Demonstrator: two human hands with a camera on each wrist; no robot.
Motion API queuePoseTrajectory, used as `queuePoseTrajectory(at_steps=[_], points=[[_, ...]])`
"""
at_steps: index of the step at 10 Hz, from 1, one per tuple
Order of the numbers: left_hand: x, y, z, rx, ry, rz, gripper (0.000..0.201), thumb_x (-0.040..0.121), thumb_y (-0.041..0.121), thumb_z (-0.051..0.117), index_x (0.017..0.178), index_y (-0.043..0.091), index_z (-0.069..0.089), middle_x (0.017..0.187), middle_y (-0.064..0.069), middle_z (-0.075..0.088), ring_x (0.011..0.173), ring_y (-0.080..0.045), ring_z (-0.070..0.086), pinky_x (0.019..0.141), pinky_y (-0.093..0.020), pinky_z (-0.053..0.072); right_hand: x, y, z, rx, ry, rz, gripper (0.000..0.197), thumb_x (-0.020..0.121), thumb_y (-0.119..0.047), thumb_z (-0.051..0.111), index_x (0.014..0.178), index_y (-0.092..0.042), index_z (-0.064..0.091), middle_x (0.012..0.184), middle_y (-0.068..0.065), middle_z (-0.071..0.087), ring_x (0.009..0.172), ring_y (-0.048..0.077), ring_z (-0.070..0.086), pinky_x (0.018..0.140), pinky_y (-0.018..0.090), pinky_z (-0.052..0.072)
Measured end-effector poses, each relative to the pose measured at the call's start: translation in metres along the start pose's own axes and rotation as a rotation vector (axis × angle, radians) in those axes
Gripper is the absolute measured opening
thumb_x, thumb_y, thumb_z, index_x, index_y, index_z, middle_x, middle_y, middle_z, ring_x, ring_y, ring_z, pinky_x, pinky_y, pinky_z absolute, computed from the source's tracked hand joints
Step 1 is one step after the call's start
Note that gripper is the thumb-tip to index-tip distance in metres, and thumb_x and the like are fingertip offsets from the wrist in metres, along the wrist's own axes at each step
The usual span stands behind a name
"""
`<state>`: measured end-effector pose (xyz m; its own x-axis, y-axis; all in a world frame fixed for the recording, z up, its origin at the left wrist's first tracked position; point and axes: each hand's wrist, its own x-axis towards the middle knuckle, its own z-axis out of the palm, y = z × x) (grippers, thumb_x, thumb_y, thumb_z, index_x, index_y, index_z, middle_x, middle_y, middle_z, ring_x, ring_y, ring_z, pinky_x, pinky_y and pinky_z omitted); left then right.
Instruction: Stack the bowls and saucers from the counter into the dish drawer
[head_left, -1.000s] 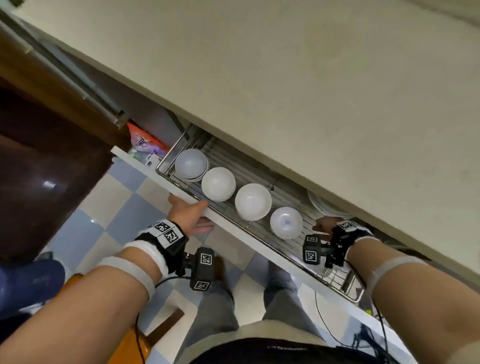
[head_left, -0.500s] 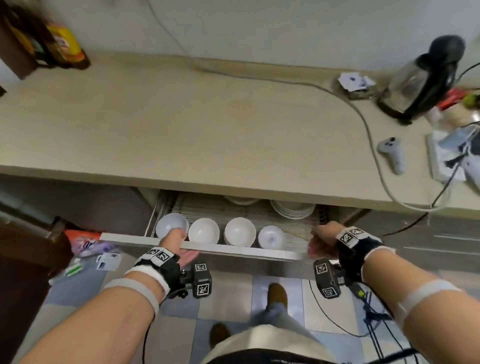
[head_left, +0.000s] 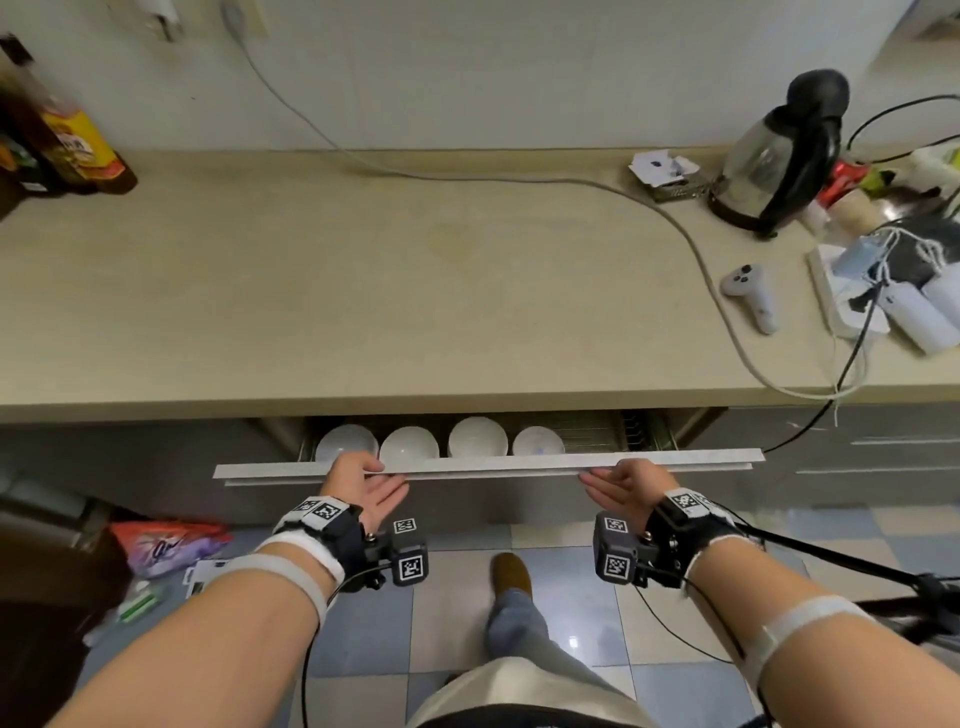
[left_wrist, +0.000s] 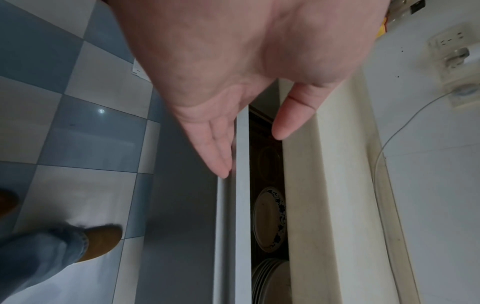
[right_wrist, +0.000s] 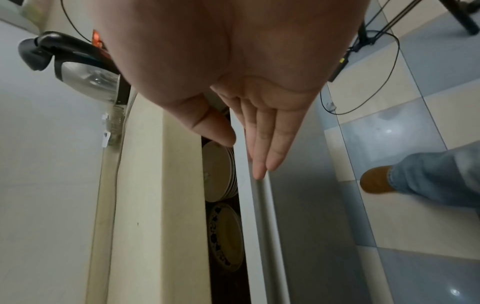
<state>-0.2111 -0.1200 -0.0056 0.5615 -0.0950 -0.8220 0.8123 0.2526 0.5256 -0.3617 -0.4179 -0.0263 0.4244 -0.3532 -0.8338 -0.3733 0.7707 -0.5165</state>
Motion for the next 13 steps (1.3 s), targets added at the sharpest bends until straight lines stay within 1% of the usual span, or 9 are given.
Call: queuePoseTrajectory(at_steps=[2, 4, 6, 8, 9, 10, 11, 12, 13], points=[[0.016, 0.021, 0.021, -0.041, -0.02, -0.011, 0.005, 0.091, 0.003, 0.044, 0.093, 0.005, 0.048, 0.147, -0.029, 0.043, 0.126, -0.041, 0.056, 0.11, -0.048, 0.044, 0.019, -0.02, 0.017, 0.044, -0.021, -0.015, 0.038, 0.091, -0.005, 0.043, 0.127, 0.004, 0.051, 0.131, 0.024, 0.061, 0.11, 0.037, 0.066, 0.09, 0.043, 0.054], [0.033, 0.031, 0.037, -0.08, -0.012, 0.043, 0.027, 0.092, 0.008, 0.049, 0.118, 0.007, 0.04, 0.153, -0.027, 0.037, 0.125, -0.042, 0.056, 0.108, -0.047, 0.046, 0.031, -0.037, 0.029, 0.118, -0.099, -0.014, 0.059, 0.099, -0.028, 0.048, 0.149, -0.002, 0.03, 0.143, 0.02, 0.052, 0.124, 0.039, 0.058, 0.108, 0.05, 0.044], [0.047, 0.046, 0.052, -0.13, -0.001, 0.006, 0.018, 0.09, 0.009, 0.051, 0.108, 0.007, 0.048, 0.152, -0.026, 0.037, 0.126, -0.044, 0.054, 0.107, -0.049, 0.046, 0.039, -0.05, 0.042, 0.162, -0.109, -0.015, 0.065, 0.098, -0.03, 0.049, 0.152, -0.002, 0.026, 0.143, 0.021, 0.051, 0.121, 0.041, 0.06, 0.107, 0.051, 0.045], [0.057, 0.051, 0.061, -0.237, 0.037, 0.014, 0.059, 0.087, 0.009, 0.053, 0.143, 0.01, 0.035, 0.155, -0.018, 0.035, 0.132, -0.042, 0.049, 0.108, -0.051, 0.043, 0.046, -0.06, 0.05, 0.19, -0.12, -0.018, 0.069, 0.096, -0.027, 0.054, 0.153, -0.006, 0.022, 0.146, 0.02, 0.043, 0.119, 0.042, 0.062, 0.108, 0.051, 0.045], [0.056, 0.049, 0.061, -0.243, 0.042, 0.029, 0.046, 0.087, 0.01, 0.053, 0.131, 0.009, 0.043, 0.152, -0.017, 0.04, 0.129, -0.04, 0.052, 0.105, -0.05, 0.045, 0.051, -0.061, 0.049, 0.181, -0.105, -0.019, 0.072, 0.094, -0.027, 0.057, 0.154, -0.01, 0.02, 0.154, 0.018, 0.037, 0.115, 0.043, 0.064, 0.105, 0.052, 0.047], [0.05, 0.047, 0.059, -0.17, 0.012, 0.026, 0.019, 0.09, 0.01, 0.051, 0.109, 0.009, 0.051, 0.148, -0.018, 0.044, 0.127, -0.038, 0.055, 0.11, -0.05, 0.043, 0.05, -0.06, 0.049, 0.059, -0.067, 0.007, 0.063, 0.094, -0.034, 0.058, 0.147, -0.011, 0.032, 0.143, 0.017, 0.052, 0.109, 0.039, 0.067, 0.093, 0.051, 0.054], [0.041, 0.042, 0.051, -0.052, -0.031, 0.026, 0.011, 0.093, 0.013, 0.048, 0.101, 0.01, 0.054, 0.138, -0.019, 0.056, 0.122, -0.036, 0.06, 0.11, -0.048, 0.043, 0.033, -0.062, 0.051, -0.214, -0.034, 0.029, 0.039, 0.095, -0.035, 0.056, 0.12, -0.005, 0.052, 0.118, 0.017, 0.069, 0.092, 0.034, 0.072, 0.072, 0.04, 0.057], [0.033, 0.045, 0.039, 0.04, -0.038, 0.066, 0.011, 0.094, 0.013, 0.049, 0.103, 0.01, 0.056, 0.133, -0.019, 0.06, 0.119, -0.035, 0.062, 0.108, -0.047, 0.044, 0.005, -0.076, 0.061, -0.42, -0.05, -0.025, 0.02, 0.095, -0.018, 0.054, 0.105, -0.003, 0.063, 0.089, 0.014, 0.074, 0.072, 0.027, 0.07, 0.064, 0.032, 0.054], [0.024, 0.048, 0.022, 0.066, -0.068, 0.127, 0.017, 0.096, 0.014, 0.05, 0.111, 0.009, 0.057, 0.126, -0.018, 0.065, 0.113, -0.033, 0.065, 0.104, -0.045, 0.047, -0.061, -0.104, 0.081, -0.407, -0.297, -0.256, 0.015, 0.092, -0.018, 0.06, 0.1, -0.008, 0.068, 0.091, 0.011, 0.072, 0.072, 0.022, 0.068, 0.067, 0.03, 0.053]])
